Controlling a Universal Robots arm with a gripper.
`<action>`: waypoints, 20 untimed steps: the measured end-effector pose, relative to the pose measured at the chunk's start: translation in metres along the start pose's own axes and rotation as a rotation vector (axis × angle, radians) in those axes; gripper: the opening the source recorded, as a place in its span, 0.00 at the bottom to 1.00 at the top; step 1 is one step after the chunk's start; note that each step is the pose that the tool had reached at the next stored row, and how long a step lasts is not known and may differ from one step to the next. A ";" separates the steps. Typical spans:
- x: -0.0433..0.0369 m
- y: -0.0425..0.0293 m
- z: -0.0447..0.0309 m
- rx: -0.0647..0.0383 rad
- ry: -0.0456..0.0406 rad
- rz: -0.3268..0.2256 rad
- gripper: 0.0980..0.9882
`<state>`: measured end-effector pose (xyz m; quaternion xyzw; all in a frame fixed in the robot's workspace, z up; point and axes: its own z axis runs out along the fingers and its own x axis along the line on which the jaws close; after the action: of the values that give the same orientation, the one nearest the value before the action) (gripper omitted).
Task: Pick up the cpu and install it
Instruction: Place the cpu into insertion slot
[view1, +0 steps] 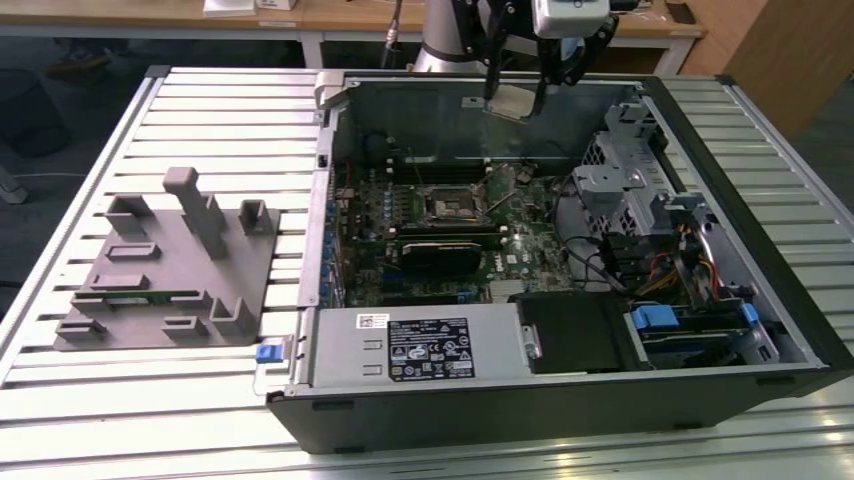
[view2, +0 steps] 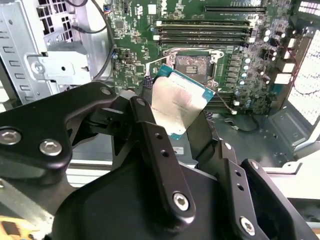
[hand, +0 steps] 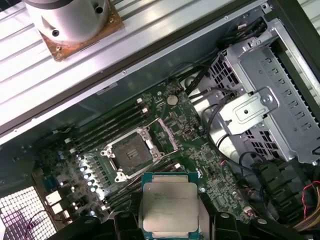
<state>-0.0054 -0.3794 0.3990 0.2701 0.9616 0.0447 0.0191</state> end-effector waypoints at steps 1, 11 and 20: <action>0.0000 0.0000 0.0001 0.000 -0.0008 0.009 0.48; 0.0000 -0.0001 0.0009 0.002 -0.0140 0.145 0.48; 0.0003 -0.0003 0.0015 0.004 -0.0262 0.277 0.48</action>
<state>-0.0057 -0.3794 0.3975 0.4010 0.9148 0.0415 0.0247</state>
